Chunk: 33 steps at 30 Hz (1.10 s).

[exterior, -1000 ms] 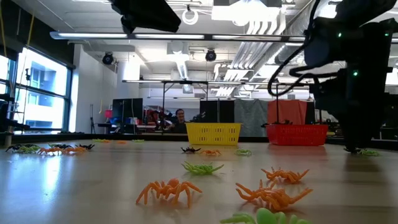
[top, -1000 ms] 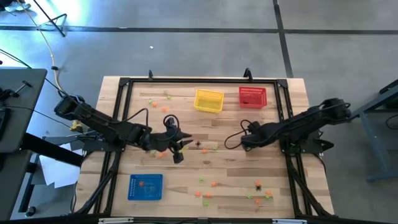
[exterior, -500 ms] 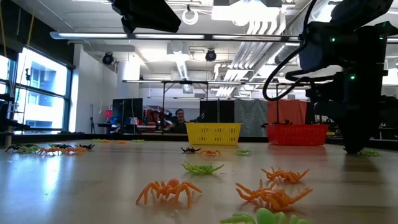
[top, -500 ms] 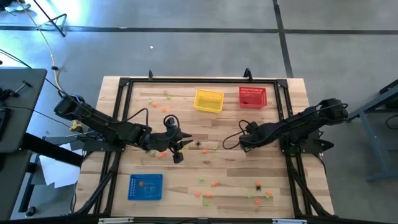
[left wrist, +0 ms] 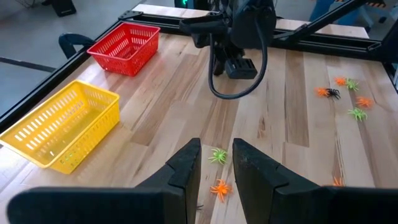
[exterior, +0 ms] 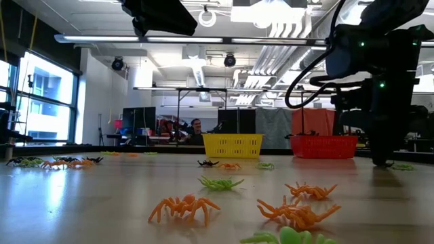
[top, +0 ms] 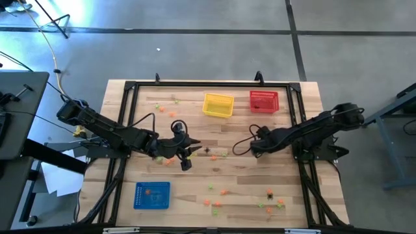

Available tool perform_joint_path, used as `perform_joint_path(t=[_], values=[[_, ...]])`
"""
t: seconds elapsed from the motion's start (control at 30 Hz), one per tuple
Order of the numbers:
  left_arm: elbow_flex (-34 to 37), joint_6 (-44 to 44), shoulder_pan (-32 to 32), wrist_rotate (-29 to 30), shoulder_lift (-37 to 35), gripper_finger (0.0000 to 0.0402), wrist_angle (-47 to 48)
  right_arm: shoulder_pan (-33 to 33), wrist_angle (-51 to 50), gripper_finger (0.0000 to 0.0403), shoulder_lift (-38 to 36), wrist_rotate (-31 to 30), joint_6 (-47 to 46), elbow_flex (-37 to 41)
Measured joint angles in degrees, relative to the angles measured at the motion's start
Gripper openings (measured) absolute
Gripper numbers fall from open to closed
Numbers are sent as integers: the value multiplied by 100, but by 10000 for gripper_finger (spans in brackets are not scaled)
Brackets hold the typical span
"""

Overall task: Sort Halloween decoration
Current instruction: Put the black spider toy into the red bin

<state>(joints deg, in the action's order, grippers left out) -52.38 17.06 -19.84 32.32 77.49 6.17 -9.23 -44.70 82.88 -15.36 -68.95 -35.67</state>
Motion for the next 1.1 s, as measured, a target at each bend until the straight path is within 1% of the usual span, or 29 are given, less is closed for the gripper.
perform_joint_path(t=[0.1,0.27,0.37,0.57,0.7,0.77,0.83,0.93,1.1], values=[[0,1,0,2,0,78,0,1,-162,1,-212,145,27,-40],[0,2,0,2,0,78,7,0,-433,0,-649,20,98,-260],[2,2,0,4,0,78,8,0,-523,0,-898,-158,195,-447],[2,-96,0,4,0,78,16,40,-978,0,-1247,-913,310,-945],[2,-114,0,5,0,78,18,143,-1122,0,-1318,-1100,515,-1266],[2,-115,-2,4,0,78,18,195,-1096,0,-1319,-1053,635,-1336],[2,-116,-6,4,0,78,24,251,-1009,0,-1319,-820,654,-1314],[2,-118,-9,-5,0,78,46,300,-762,0,-1317,-590,772,-1073],[2,-122,-9,-7,0,78,44,367,-393,7,-1314,-545,863,-666]])
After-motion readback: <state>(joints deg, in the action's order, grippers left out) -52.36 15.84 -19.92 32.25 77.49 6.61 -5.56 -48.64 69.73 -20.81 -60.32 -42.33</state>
